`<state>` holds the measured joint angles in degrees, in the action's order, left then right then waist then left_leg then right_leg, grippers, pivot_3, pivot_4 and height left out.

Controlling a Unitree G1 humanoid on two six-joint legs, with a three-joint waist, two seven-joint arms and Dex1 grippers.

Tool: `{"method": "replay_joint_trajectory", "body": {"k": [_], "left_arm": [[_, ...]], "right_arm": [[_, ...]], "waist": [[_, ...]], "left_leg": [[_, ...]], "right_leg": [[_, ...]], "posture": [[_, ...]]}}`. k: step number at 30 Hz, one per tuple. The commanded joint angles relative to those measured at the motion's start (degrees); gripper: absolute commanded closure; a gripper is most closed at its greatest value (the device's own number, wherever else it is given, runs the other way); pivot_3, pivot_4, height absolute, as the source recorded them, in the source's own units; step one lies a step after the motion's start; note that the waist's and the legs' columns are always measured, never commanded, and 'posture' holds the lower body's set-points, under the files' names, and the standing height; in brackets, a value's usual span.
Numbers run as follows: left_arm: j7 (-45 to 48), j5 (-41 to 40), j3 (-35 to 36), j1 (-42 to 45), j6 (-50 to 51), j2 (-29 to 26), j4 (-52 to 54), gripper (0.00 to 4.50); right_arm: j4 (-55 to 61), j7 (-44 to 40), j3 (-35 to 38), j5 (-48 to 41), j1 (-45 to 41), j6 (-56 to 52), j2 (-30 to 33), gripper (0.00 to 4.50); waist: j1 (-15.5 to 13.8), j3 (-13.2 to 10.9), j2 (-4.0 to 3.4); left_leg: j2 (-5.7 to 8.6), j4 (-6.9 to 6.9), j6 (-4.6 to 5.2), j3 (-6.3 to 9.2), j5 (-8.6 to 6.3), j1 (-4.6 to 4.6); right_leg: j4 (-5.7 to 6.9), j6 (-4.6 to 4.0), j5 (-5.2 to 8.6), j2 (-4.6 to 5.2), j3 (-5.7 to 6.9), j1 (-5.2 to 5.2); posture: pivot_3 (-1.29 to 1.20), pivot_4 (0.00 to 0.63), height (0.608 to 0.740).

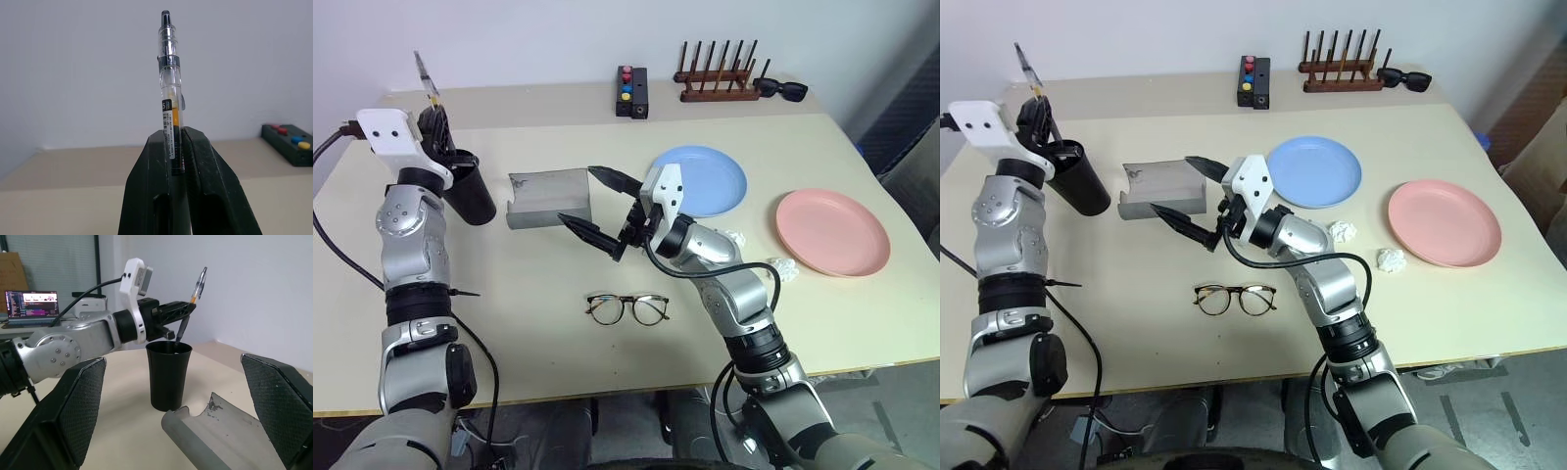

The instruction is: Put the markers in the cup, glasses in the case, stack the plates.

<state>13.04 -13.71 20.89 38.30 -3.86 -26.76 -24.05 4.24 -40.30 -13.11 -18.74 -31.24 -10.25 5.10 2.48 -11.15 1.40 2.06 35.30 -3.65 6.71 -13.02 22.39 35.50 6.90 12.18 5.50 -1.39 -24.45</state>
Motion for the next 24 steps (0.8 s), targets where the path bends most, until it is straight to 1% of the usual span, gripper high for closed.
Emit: {"method": "replay_joint_trajectory", "body": {"k": [1,6,14,17,20,24], "left_arm": [[-1.62,0.72,-0.10,-0.74,-0.04,-0.31,4.37,4.46],[-2.78,1.29,-0.22,-3.07,0.44,0.10,6.25,4.46],[-3.50,1.00,-0.40,-3.73,0.83,1.13,6.30,4.46],[-3.94,1.29,-0.46,-3.67,0.82,1.27,5.98,3.22],[-4.27,1.50,-0.49,-3.54,0.81,1.38,5.70,1.77],[-4.13,0.92,-0.49,-3.56,0.83,1.71,5.92,1.77]], "right_arm": [[2.29,-0.07,0.41,-0.51,-0.29,0.69,-0.28,0.00],[1.73,-0.52,0.36,-0.76,-0.65,0.73,-0.49,0.00],[1.05,-1.07,0.37,-0.73,-1.13,0.90,-0.77,0.00],[1.03,-1.14,0.43,-0.69,-1.15,0.93,-0.77,0.00],[1.04,-1.10,0.48,-0.62,-1.13,0.91,-0.78,0.00],[1.19,-1.03,0.51,-0.60,-1.02,0.80,-0.75,0.00]], "waist": [[-0.04,0.00,0.00],[-0.04,0.00,0.00],[-0.05,0.00,0.00],[-0.05,0.00,0.00],[-0.03,0.00,0.00],[-0.05,0.00,0.00]], "left_leg": [[0.00,0.00,0.00,0.00,0.00,0.00],[0.00,0.00,0.00,0.00,0.00,0.00],[0.00,0.00,0.00,0.00,0.00,0.00],[0.00,0.00,0.00,0.00,0.00,0.00],[0.00,0.00,0.00,0.00,0.00,0.00],[0.00,0.00,0.00,0.00,0.00,0.00]], "right_leg": [[0.00,0.00,0.00,0.00,0.00,0.00],[0.00,0.00,0.00,0.00,0.00,0.00],[0.00,0.00,0.00,0.00,0.00,0.00],[0.00,0.00,0.00,0.00,0.00,0.00],[0.00,0.00,0.00,0.00,0.00,0.00],[0.00,0.00,0.00,0.00,0.00,0.00]], "posture": [[0.00,0.150,0.739],[0.00,0.150,0.739],[0.00,0.150,0.739],[0.00,0.150,0.739],[0.00,0.150,0.739],[0.00,0.150,0.739]]}}
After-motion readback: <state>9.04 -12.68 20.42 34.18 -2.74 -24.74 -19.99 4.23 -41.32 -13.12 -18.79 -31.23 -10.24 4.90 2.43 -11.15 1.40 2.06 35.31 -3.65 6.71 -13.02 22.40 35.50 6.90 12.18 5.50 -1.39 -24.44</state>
